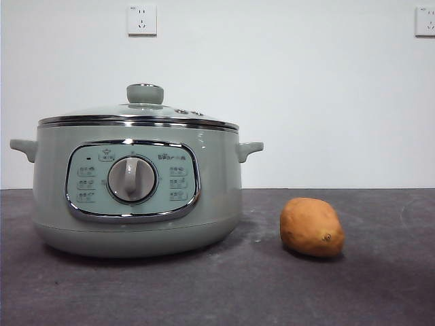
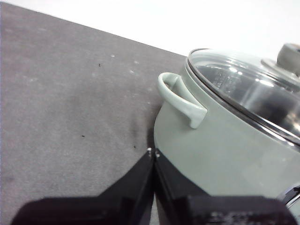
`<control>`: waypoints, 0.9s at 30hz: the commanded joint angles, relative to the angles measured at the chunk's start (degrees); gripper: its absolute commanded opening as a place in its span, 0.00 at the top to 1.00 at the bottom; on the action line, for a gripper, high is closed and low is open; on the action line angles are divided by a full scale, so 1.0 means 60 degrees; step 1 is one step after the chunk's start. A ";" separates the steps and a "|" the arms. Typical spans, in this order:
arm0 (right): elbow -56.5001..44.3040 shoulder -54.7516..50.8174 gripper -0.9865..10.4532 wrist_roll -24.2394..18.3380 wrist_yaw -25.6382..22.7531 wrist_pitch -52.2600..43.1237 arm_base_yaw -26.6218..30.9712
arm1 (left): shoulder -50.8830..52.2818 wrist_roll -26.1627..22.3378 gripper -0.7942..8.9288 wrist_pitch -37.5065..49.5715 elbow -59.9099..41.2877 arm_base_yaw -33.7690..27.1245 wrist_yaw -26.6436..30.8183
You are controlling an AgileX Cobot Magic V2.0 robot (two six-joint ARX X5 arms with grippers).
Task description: Pick up the potato,open the lid,put the potato in the pot,close the lid
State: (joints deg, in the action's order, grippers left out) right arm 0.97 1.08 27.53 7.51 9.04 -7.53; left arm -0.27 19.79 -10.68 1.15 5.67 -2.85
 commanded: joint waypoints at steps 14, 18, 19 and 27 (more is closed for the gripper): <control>0.1698 0.1566 0.93 -0.0211 -0.0066 0.0433 -0.0004 | -0.0750 0.0142 0.93 -0.1020 0.2102 -0.0022 -0.0339; 0.2699 0.2594 0.93 -0.0838 -0.0004 0.0441 -0.0004 | -0.1712 -0.0357 0.93 -0.1177 0.3162 -0.0022 -0.0805; 0.2983 0.2889 0.93 -0.0925 0.0015 0.0459 -0.0004 | -0.2022 -0.0433 0.93 -0.1209 0.3442 -0.0022 -0.0958; 0.5482 0.5442 0.93 -0.1687 0.0889 0.1636 -0.0007 | -0.4768 -0.0820 0.92 -0.1821 0.5595 -0.0018 -0.2291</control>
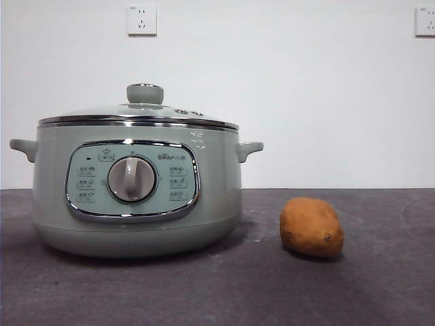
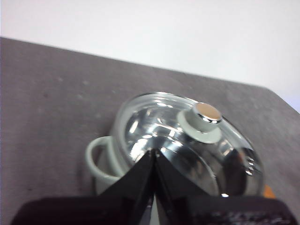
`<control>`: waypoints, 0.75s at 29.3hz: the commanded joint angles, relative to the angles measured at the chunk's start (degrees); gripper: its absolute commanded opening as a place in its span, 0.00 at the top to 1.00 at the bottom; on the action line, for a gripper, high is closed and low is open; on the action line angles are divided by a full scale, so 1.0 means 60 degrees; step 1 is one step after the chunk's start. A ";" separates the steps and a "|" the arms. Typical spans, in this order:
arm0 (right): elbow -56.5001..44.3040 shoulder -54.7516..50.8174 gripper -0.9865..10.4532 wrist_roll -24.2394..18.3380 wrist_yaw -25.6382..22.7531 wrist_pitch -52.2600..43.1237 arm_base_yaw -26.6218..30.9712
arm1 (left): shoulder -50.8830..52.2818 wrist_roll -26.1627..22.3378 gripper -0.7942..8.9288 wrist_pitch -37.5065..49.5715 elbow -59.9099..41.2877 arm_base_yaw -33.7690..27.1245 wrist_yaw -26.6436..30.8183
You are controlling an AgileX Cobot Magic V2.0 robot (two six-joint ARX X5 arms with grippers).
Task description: Pick up the potato,open the lid,put the potato in the pot,close the lid
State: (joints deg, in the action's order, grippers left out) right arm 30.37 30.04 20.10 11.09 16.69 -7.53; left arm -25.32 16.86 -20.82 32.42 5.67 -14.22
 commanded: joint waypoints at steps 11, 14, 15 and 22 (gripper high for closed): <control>0.3209 0.3825 0.90 -0.1880 0.2441 0.2892 -0.0007 | -0.3694 -0.0718 0.92 -0.0976 0.2368 0.0011 -0.2867; 0.3238 0.4299 0.56 -0.1938 0.2648 0.2918 -0.0018 | -0.4054 -0.0750 0.77 -0.0958 0.2495 0.0124 -0.2900; 0.3238 0.4368 0.45 -0.1938 0.2648 0.2958 -0.0018 | -0.4062 -0.0750 0.69 -0.0940 0.2495 0.0135 -0.2892; 0.3439 0.4976 0.42 -0.1585 0.1020 0.2943 -0.1439 | -0.4062 -0.0521 0.68 -0.0095 0.2499 0.0135 -0.2911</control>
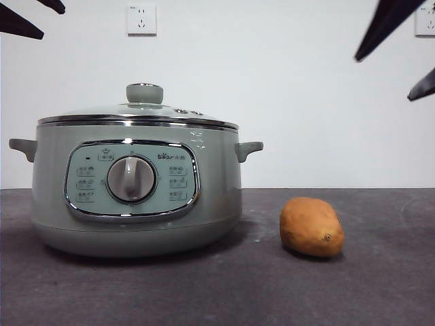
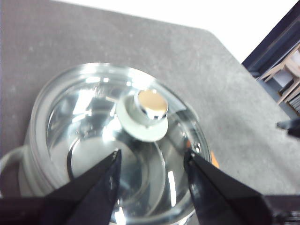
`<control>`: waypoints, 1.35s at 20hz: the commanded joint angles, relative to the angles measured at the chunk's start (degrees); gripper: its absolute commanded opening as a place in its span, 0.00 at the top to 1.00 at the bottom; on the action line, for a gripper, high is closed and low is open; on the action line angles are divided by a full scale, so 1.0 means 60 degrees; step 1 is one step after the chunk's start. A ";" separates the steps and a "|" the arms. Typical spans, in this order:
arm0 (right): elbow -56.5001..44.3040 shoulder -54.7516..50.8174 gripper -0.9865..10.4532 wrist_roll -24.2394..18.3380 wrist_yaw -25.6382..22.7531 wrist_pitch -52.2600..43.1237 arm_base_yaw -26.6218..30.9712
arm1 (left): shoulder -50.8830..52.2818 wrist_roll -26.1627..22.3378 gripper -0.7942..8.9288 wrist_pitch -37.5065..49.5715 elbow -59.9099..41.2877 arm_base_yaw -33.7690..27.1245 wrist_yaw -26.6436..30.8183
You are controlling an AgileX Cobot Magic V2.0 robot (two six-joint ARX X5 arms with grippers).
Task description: Pick up the potato,open the lid,put the potato in the pot,close the lid
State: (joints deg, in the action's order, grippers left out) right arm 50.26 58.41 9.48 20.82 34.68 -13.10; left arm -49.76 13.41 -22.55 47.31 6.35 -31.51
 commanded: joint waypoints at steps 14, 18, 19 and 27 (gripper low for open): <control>0.1923 0.6025 0.42 0.1632 -0.4065 -0.0058 -0.3326 | 0.0011 0.0036 0.68 0.0310 0.0018 0.0018 -0.0015; 0.1923 0.6706 0.54 0.1814 -0.4036 -0.0332 -0.3326 | 0.0011 0.0004 0.68 0.0310 0.0018 0.0018 -0.0011; 0.1923 0.6754 0.67 0.1840 -0.4036 -0.0368 -0.3326 | 0.0011 -0.0004 0.68 0.0306 0.0018 0.0018 -0.0011; 0.1938 0.6222 0.92 0.1435 -0.4025 0.0310 -0.3330 | 0.0007 -0.0025 0.68 0.0310 0.0018 0.0018 -0.0011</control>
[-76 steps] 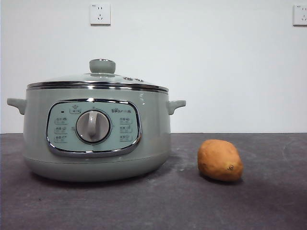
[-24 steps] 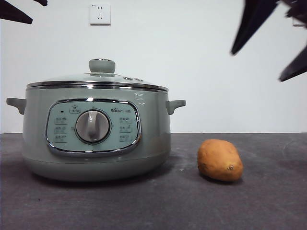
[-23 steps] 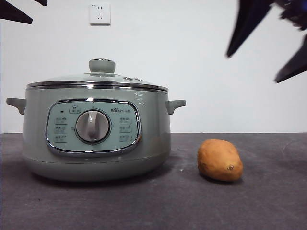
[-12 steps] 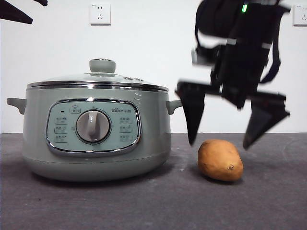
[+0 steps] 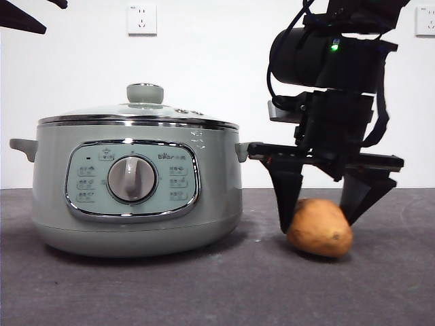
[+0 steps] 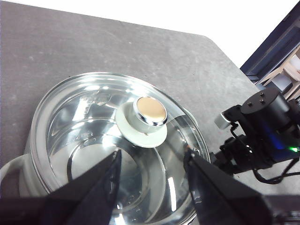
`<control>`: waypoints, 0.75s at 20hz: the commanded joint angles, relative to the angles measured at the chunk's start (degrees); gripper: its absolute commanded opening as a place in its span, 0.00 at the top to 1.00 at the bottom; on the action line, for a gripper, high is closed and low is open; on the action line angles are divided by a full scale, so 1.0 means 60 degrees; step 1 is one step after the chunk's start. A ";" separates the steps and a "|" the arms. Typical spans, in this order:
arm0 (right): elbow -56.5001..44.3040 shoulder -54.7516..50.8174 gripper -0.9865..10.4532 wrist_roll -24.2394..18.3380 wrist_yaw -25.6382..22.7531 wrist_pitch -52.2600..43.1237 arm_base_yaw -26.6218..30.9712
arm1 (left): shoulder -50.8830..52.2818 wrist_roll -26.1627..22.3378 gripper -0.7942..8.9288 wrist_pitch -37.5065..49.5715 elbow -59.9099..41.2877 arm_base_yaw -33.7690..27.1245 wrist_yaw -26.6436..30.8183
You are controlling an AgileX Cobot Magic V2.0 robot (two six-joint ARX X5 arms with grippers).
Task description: Pick up the potato,open the lid,put the potato in the pot,close the lid
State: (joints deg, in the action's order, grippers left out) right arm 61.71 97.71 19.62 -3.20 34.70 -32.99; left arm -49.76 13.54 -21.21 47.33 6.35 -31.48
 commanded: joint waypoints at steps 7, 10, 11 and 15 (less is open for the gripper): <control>0.0029 -0.3173 0.92 -0.0652 -0.0058 0.1949 0.0047 | -0.0765 -0.0073 0.56 0.0889 0.0648 0.0481 0.0495; 0.0029 -0.4007 0.92 -0.0678 -0.0583 0.2189 0.0058 | -0.1741 -0.0525 0.56 0.0648 0.1534 0.1392 0.1512; 0.0029 -0.4222 0.92 -0.0678 -0.0769 0.2302 0.0058 | -0.2167 -0.0678 0.56 0.0565 0.1854 0.1767 0.1982; 0.0029 -0.4681 0.92 -0.0678 -0.0790 0.2656 0.0062 | -0.3592 -0.1115 0.56 0.0313 0.2696 0.2812 0.3501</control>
State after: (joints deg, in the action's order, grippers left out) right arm 61.82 69.71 15.81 -7.73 50.76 -32.62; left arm -70.98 8.36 -19.27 63.66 23.09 -10.87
